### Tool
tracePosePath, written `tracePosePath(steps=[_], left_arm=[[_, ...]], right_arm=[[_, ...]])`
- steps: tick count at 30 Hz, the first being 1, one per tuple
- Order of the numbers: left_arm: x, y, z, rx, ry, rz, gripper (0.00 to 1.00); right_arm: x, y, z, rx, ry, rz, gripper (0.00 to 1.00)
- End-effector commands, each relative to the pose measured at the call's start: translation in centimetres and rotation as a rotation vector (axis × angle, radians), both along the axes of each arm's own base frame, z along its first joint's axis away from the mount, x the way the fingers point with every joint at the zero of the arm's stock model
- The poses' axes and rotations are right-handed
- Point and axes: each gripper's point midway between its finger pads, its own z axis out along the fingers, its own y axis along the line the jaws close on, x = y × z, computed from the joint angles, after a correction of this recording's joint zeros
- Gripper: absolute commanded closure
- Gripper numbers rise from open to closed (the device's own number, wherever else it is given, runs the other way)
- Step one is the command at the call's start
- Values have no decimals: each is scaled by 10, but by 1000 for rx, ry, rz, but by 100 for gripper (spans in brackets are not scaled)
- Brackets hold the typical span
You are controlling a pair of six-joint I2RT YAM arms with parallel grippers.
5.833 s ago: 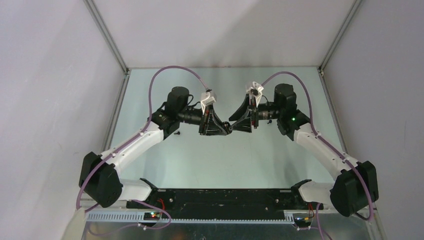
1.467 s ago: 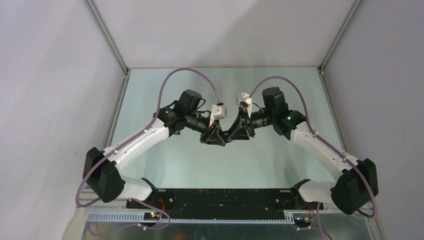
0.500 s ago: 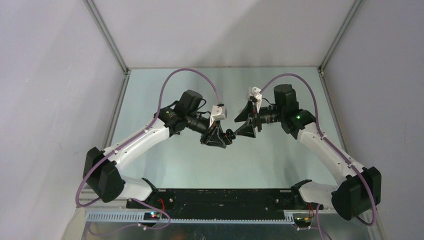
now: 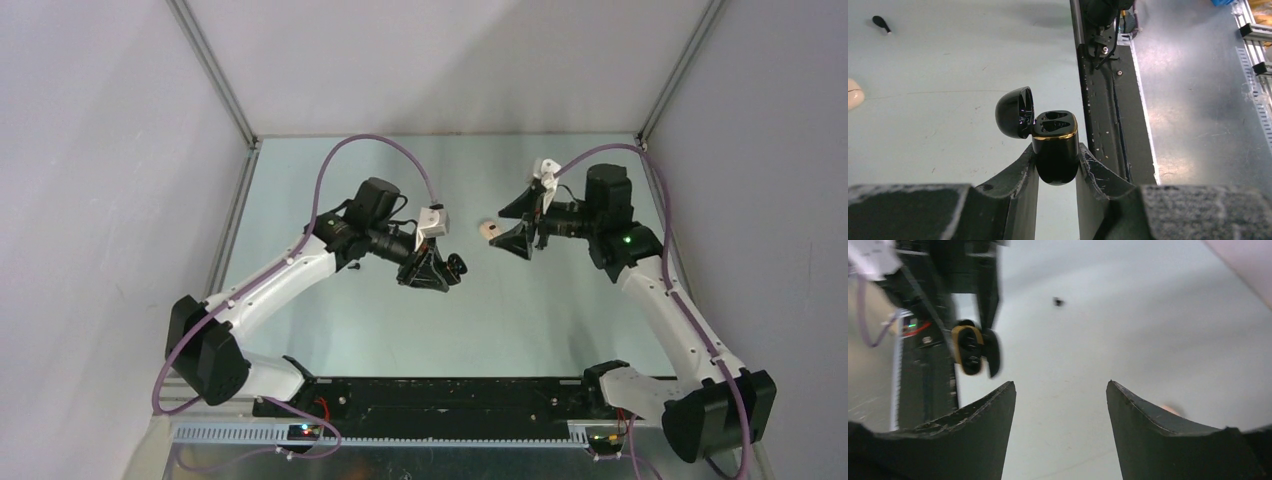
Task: Insert the wireless bluetooth earbuds into the charging case
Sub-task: Adjust the right earbud at the center of the board.
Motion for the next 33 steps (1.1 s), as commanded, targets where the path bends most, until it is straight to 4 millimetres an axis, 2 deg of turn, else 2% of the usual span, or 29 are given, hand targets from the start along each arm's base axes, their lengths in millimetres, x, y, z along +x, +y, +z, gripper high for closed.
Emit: tracePosePath(steps=[1,3,7,13,17,19,24,33], left_arm=[[12,9,29,-46,-108,26,100],[13,16,31,-38,-130,35,100],[17,30,34,-16,-198,62,100],[23,49,30,-12,-219,105,100],[24,55,21,0,-221,126,100],[24,55,20,-8,-220,136,100],[24,54,22,-52,-249,168,100],[22,54,15,-50,-241,169,100]], right_arm=[[52,-39,11,-64,-114,-254,28],[77,-60,-11,-138,-91,-363,28],[111,-104,-53,-284,-21,-522,28],[149,-171,-113,-509,176,-743,28],[163,-200,-148,-674,270,-848,28],[167,-207,-162,-738,299,-872,28],[168,-210,-192,-836,337,-863,30],[159,-200,-229,-949,391,-806,33]])
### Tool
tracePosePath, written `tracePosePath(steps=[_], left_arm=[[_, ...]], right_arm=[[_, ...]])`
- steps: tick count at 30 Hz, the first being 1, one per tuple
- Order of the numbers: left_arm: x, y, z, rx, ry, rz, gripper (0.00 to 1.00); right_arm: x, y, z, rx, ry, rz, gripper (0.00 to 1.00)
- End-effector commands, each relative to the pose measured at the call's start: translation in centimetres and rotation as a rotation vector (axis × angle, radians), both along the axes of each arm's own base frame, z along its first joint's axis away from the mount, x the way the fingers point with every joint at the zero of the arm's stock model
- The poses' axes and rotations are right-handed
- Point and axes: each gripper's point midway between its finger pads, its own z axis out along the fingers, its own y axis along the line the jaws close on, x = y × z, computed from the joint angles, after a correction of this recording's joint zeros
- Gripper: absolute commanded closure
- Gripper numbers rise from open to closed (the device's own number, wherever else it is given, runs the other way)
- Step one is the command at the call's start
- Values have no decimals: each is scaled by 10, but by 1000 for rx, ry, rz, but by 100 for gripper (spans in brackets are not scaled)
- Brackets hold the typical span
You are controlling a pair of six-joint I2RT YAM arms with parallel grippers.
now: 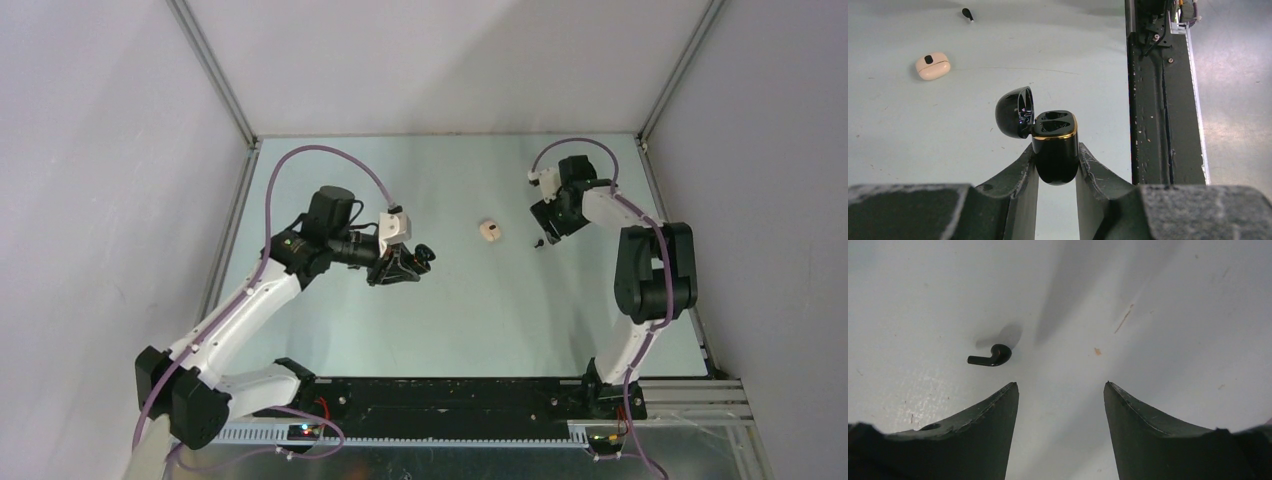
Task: Insert the wireless bluetooth earbuds into the charging case
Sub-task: Adjust the right earbud at the center of the board.
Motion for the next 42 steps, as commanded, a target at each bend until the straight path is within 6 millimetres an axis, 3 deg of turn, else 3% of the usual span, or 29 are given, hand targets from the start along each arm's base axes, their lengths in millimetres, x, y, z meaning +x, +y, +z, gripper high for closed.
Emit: tracePosePath(steps=[1,8,18,25,28,34,36,42], left_arm=[[1,-3,6,-30,-35,-2,100],[-1,-5,2,-22,-36,-7,100],[-1,-7,-5,-8,-35,-10,100],[-3,-10,-8,0,-34,-20,100],[-3,-10,-9,3,-37,-21,100],[-3,-11,-12,12,-40,-23,100],[-4,-12,-12,14,-38,-28,100],[-7,-15,-14,20,-38,-38,100]], right_arm=[[5,3,-1,-55,12,21,33],[3,17,-13,-40,36,38,33],[35,27,1,-48,-134,-41,35],[45,35,10,-112,-228,-35,35],[43,42,17,-77,-235,-5,36],[23,70,33,206,-136,114,37],[15,77,33,286,-88,136,37],[12,72,18,349,6,101,40]])
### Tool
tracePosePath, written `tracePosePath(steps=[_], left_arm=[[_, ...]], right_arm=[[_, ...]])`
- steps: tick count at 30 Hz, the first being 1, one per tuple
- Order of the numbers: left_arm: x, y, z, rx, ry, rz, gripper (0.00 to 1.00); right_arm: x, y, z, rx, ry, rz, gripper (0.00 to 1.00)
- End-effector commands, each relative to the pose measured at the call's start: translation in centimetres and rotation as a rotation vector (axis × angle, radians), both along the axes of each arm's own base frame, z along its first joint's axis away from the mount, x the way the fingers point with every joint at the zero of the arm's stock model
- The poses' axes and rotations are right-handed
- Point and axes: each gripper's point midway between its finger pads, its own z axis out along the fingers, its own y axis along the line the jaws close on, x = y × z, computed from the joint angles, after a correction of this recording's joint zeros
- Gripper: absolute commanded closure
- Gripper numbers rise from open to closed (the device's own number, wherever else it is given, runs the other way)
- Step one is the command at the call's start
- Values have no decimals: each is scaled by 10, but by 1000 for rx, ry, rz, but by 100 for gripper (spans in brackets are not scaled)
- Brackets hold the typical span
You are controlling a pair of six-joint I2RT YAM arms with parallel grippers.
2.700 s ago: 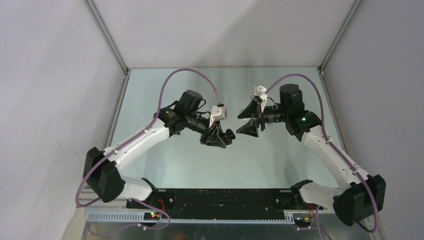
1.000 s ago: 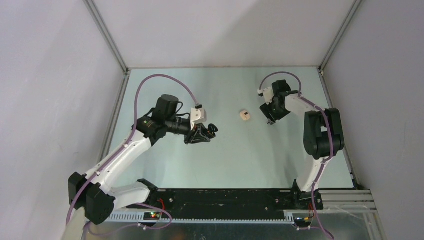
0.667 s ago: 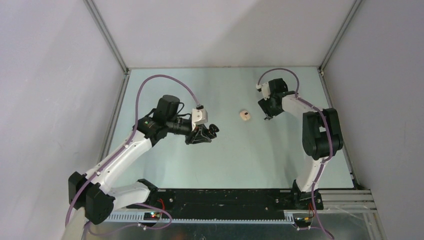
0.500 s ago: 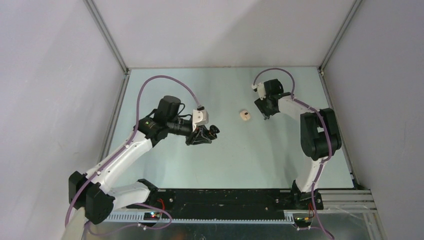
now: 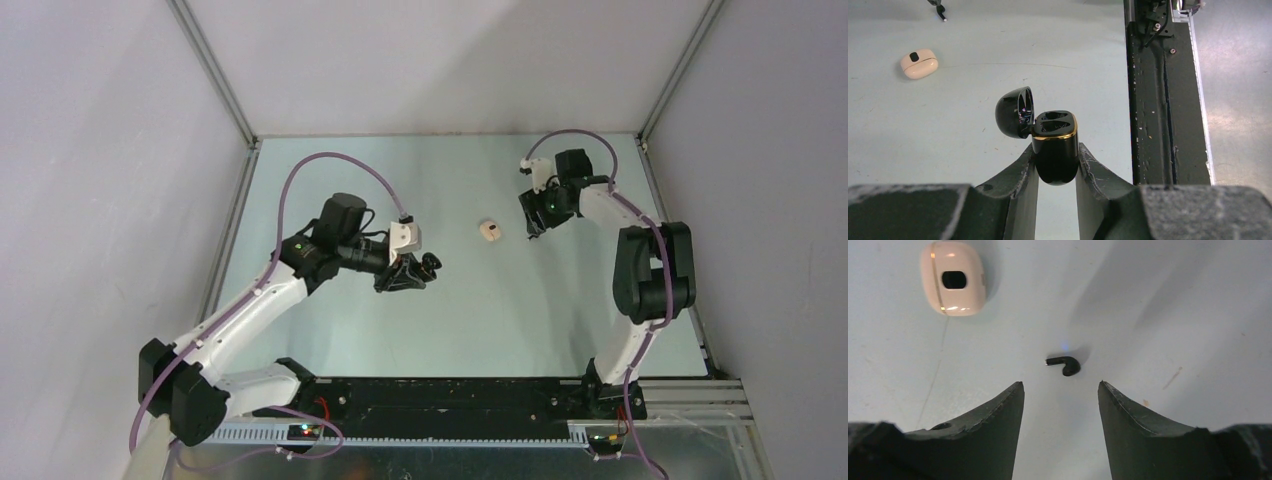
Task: Insert the wireless bluetooth earbuds into the charging case
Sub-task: Adjust the right earbud at the center of the board.
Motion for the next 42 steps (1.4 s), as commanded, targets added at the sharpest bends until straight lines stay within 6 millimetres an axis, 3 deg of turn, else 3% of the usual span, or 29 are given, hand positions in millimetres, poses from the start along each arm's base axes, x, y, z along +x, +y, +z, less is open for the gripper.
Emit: tracePosePath(steps=[1,5,10,26,34,39,42], left_arm=[[-1,-5,3,-11,-23,-16,100],[-1,-6,3,-10,-25,-18,100],[-2,-7,3,-11,-23,-24,100],[-3,-9,2,0,-27,-26,100],[-4,-8,1,6,-33,-28,100],[-4,-9,0,9,-30,-30,100],[-4,-9,-1,13,-32,-30,100]], right_arm=[[-1,14,2,129,73,18,40],[8,5,-1,182,136,-36,43],[0,0,-13,219,247,-62,45],[3,-3,-33,262,344,-177,50],[9,-15,-17,316,305,-145,50],[11,-26,-4,280,204,-49,42],[12,-30,-7,260,153,4,37]])
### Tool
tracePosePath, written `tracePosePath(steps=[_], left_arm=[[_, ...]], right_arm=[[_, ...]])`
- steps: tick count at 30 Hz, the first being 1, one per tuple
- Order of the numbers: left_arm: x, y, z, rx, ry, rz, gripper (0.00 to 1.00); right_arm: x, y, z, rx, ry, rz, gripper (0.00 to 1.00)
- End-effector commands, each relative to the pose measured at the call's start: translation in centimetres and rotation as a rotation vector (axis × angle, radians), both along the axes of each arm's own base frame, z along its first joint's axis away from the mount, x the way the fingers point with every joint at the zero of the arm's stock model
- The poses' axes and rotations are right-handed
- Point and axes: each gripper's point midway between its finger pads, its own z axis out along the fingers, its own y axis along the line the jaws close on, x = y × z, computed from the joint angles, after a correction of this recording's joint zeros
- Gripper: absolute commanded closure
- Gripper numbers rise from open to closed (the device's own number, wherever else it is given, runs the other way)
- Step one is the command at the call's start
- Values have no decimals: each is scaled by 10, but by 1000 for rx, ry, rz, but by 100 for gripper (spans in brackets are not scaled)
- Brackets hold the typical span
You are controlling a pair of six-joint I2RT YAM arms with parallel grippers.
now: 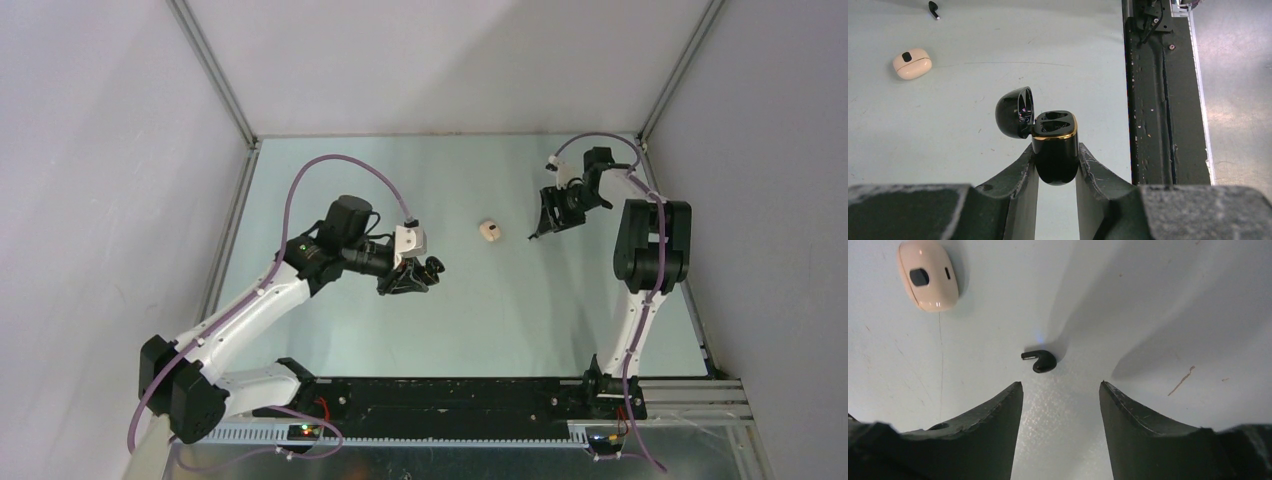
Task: Insert the wireless bluetooth earbuds into the charging case
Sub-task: Adjust the right earbud at the center of the board.
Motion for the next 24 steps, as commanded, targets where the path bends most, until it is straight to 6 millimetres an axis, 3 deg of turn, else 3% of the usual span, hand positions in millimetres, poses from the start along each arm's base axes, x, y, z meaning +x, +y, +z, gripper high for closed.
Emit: tracePosePath(steps=[1,4,7,18,24], left_arm=[[2,-3,4,-8,-32,-11,100],[2,-3,3,-4,-31,-12,100],[1,-4,2,0,-28,-14,100],[0,-4,0,9,-34,-21,100],[-1,-4,0,10,-36,-25,100]], right_arm=[[5,-3,23,-16,-168,123,35],[5,3,27,2,-200,176,25],[7,5,31,9,-226,197,22],[10,23,24,-22,-207,301,42],[12,30,13,-82,-198,369,44]])
